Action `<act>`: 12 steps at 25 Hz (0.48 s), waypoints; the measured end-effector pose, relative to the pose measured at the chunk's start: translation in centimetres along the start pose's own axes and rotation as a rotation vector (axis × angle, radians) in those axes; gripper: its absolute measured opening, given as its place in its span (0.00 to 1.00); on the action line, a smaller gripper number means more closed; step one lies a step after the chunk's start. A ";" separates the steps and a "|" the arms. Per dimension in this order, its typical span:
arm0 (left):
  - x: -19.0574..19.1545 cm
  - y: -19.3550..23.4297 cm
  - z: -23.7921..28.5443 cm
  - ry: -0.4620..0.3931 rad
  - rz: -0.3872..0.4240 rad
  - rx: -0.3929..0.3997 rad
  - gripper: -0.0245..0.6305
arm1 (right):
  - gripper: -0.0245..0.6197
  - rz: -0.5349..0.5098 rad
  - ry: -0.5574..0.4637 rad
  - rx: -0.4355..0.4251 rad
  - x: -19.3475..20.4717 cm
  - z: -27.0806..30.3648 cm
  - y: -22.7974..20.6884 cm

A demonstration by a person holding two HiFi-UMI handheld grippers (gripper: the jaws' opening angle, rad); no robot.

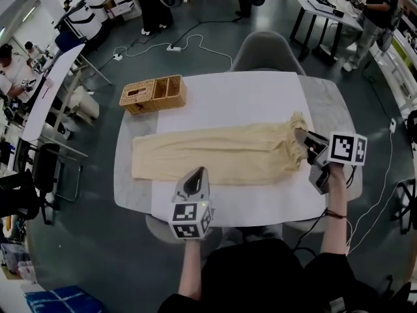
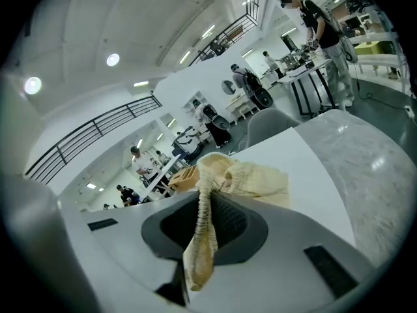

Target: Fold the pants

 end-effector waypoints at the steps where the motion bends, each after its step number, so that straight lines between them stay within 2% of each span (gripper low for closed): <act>1: 0.1 0.4 -0.3 -0.002 0.001 0.000 0.05 | 0.11 -0.002 -0.004 -0.006 0.2 0.2 0.6; 7: 1.0 2.7 -2.2 -0.012 -0.002 -0.005 0.05 | 0.11 -0.034 -0.015 -0.053 0.9 2.3 4.4; 12: 1.3 4.1 -4.0 -0.014 -0.006 -0.027 0.05 | 0.11 -0.070 -0.023 -0.142 0.9 3.9 7.5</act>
Point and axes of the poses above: the fingertips, and each gripper's own axes: z forward along the fingers, y to its left, x out of its underside, the point moved 6 cm from there along -z, backward along the fingers, and after that the axes turned 8 degrees about y, right-handed, at the moved point
